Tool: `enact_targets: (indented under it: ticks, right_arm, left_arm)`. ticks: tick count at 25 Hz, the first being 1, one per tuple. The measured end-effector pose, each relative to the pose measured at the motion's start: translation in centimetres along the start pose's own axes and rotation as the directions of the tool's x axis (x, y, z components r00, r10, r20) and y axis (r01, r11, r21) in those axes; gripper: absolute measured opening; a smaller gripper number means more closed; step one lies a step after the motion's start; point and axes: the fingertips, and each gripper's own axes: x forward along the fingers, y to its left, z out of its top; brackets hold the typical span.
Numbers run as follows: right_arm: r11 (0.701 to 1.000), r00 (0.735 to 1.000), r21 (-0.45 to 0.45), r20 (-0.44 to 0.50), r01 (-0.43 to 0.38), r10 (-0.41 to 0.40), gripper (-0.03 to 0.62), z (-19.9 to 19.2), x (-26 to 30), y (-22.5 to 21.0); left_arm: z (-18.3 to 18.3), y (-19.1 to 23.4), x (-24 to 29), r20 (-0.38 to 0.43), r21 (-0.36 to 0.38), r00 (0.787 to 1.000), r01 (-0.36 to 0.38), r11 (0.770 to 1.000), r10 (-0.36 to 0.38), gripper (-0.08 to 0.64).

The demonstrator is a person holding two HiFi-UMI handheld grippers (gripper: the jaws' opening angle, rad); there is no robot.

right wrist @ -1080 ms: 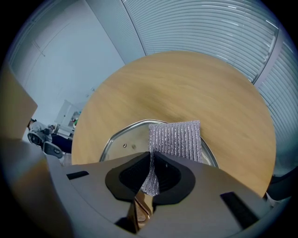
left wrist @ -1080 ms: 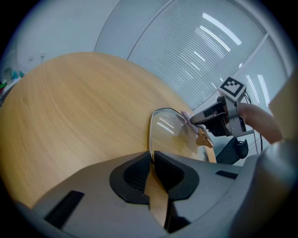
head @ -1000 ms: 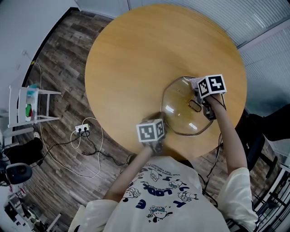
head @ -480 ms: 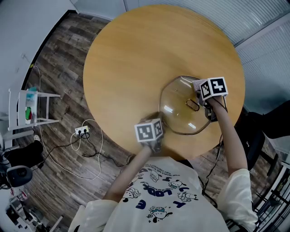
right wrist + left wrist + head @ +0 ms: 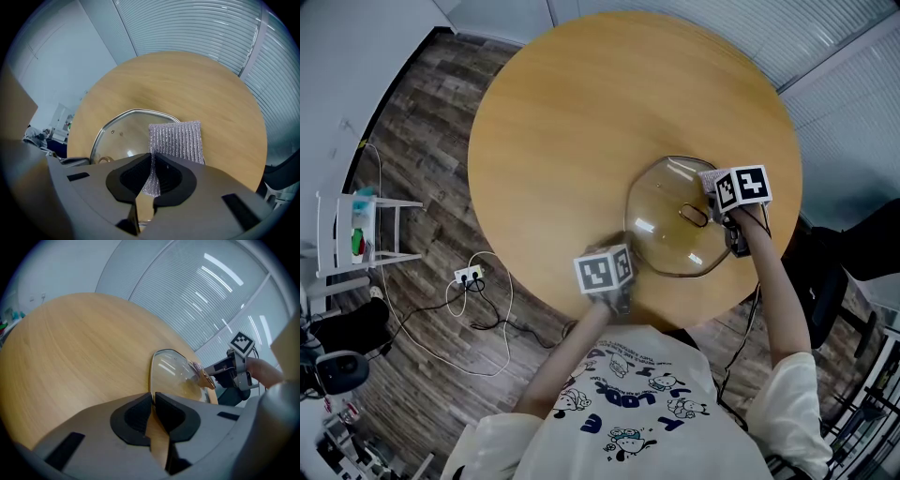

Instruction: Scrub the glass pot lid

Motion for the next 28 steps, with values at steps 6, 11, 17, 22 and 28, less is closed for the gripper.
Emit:
enact_targets:
  ticks: [6, 11, 17, 22, 28]
  right_arm:
    - [1.000, 1.000, 0.020, 0.004, 0.005, -0.005, 0.048, -1.1, -0.4, -0.5]
    - [1.000, 1.000, 0.026, 0.005, 0.012, -0.012, 0.048, -2.1, -0.7, -0.7]
    - [0.999, 1.000, 0.035, 0.007, 0.012, -0.012, 0.048, -3.1, -0.9, -1.0]
    - [0.999, 1.000, 0.027, 0.003, 0.018, -0.018, 0.048, -4.2, -1.1, -0.9]
    - [1.000, 1.000, 0.023, 0.001, 0.015, -0.015, 0.048, -5.5, -1.2, -0.8]
  left_arm:
    - [0.0, -0.1, 0.0, -0.002, 0.004, 1.000, -0.001, 1.000, 0.001, 0.037]
    - [0.0, -0.1, 0.0, -0.001, 0.004, 1.000, 0.002, 1.000, -0.002, 0.037]
    - [0.2, -0.1, 0.0, -0.001, 0.007, 1.000, 0.003, 1.000, -0.003, 0.037]
    - [0.1, 0.0, 0.0, 0.001, 0.007, 1.000, 0.001, 1.000, -0.001, 0.037]
    - [0.2, 0.0, 0.1, 0.001, 0.012, 1.000, 0.002, 1.000, -0.002, 0.037]
